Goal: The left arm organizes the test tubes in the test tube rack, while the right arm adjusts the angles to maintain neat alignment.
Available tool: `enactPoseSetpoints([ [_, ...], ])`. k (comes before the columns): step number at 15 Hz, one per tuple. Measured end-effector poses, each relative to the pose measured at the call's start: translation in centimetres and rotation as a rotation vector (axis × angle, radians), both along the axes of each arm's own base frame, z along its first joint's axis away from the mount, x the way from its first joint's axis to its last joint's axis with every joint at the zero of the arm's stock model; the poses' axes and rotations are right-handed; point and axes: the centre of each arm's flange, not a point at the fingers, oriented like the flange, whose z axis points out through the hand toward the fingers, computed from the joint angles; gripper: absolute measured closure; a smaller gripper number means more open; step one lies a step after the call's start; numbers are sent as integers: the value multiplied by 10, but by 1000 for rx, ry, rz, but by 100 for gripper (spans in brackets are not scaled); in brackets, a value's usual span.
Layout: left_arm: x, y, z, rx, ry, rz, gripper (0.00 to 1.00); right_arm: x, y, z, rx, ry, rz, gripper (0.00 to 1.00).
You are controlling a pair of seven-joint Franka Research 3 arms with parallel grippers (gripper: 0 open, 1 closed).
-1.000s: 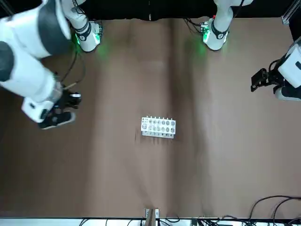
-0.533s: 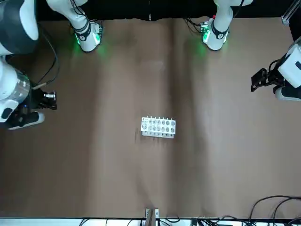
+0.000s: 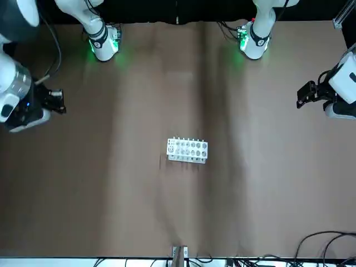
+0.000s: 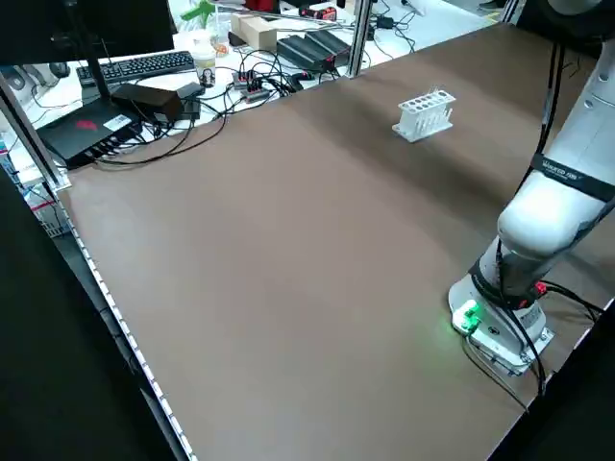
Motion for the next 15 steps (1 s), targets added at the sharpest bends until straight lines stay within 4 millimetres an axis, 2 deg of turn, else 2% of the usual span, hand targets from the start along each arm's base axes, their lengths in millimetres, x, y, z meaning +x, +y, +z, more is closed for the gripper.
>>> enactPoseSetpoints([
  [2,0,0,0,0,0,0,0,-22,7,7,8,1,22,82],
  [3,0,-1,0,0,0,-1,0,-28,5,10,11,-2,20,76],
  [6,0,-1,0,0,0,-3,0,-37,-8,15,10,-14,4,51],
  [12,0,-2,0,0,0,-3,0,-37,-21,10,-33,-9,-26,0],
  [15,0,-2,0,0,0,-3,0,-37,-26,10,-82,-11,-133,0],
])
